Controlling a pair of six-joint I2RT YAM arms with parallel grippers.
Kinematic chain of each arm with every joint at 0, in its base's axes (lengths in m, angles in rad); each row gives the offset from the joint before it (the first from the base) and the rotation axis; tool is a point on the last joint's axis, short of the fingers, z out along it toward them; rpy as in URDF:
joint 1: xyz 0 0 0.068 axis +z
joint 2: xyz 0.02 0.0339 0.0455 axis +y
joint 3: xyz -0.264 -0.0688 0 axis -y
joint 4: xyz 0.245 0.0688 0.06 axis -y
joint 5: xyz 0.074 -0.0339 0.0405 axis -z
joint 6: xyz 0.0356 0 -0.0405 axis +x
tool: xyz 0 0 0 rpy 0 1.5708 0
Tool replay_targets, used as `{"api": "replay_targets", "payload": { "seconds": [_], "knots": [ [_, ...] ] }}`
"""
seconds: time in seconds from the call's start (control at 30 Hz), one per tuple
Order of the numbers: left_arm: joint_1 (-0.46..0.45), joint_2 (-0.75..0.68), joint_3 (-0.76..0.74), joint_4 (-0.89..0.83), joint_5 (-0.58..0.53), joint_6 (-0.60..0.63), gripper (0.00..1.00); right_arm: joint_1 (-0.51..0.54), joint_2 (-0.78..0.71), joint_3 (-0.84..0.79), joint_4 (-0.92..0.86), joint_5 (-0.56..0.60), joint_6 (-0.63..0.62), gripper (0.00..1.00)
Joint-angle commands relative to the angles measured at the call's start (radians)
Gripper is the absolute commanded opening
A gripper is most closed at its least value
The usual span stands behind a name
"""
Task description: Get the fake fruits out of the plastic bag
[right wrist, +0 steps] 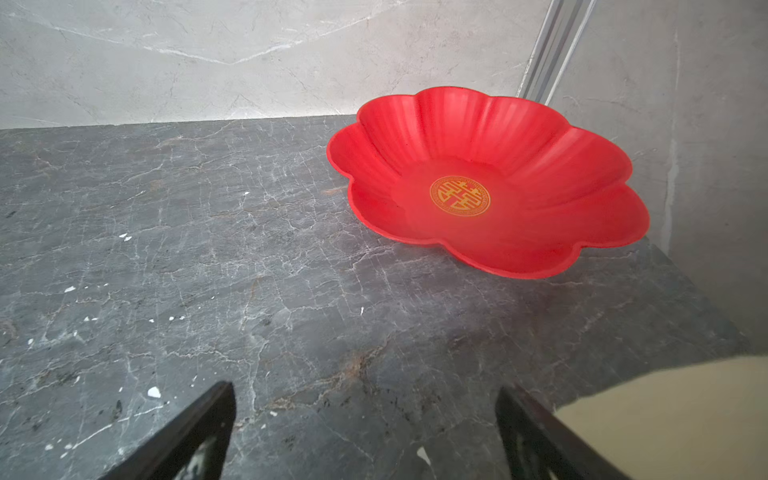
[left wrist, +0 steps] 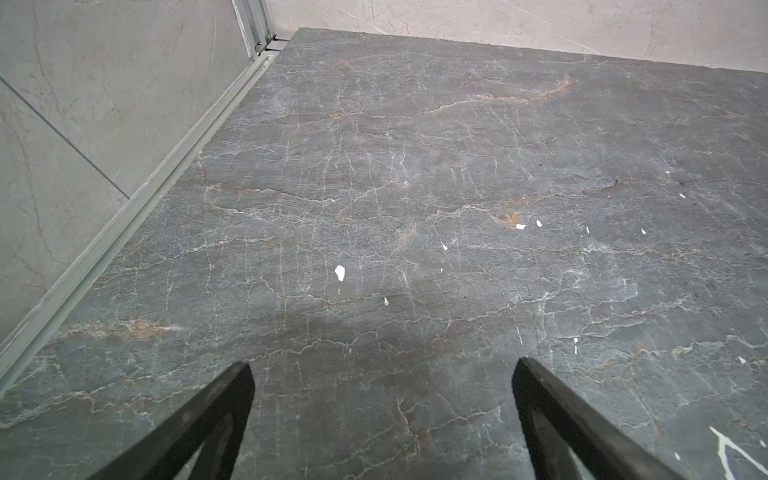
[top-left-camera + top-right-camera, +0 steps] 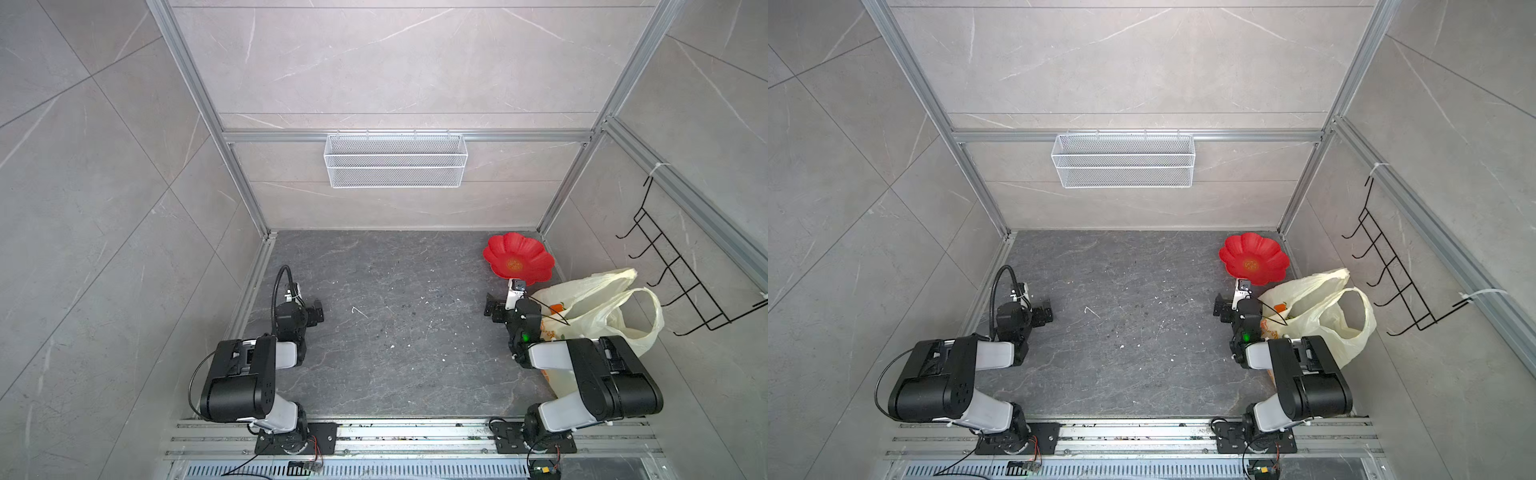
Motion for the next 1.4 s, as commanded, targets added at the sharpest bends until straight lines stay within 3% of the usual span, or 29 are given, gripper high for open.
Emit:
{"api": "replay_targets", "payload": {
  "seconds": [0.0, 0.8, 0.9, 1.0, 1.17, 1.27, 1.37],
  "knots": [
    [0.003, -0.009, 0.024, 0.030, 0.010, 0.021, 1.00, 0.002, 0.002, 0.020, 0.015, -0.009, -0.008, 1.00],
    [-0.003, -0.023, 0.016, 0.038, 0.029, 0.036, 1.00, 0.002, -0.002, 0.015, 0.022, -0.012, -0.011, 1.00],
    [-0.023, -0.099, -0.003, 0.005, 0.013, 0.051, 1.00, 0.003, -0.040, 0.016, -0.016, -0.081, -0.042, 1.00],
    [-0.049, -0.225, 0.006, -0.128, -0.058, 0.034, 1.00, 0.025, -0.116, 0.026, -0.102, -0.112, -0.078, 1.00],
    [-0.109, -0.467, 0.016, -0.317, -0.125, -0.057, 1.00, 0.182, -0.331, 0.098, -0.338, -0.036, -0.158, 1.00],
    [-0.115, -0.588, 0.071, -0.506, -0.177, -0.245, 1.00, 0.246, -0.478, 0.185, -0.516, -0.090, -0.115, 1.00],
    [-0.114, -0.676, 0.163, -0.742, -0.207, -0.421, 1.00, 0.266, -0.607, 0.297, -0.698, -0.096, 0.018, 1.00]
  ]
}}
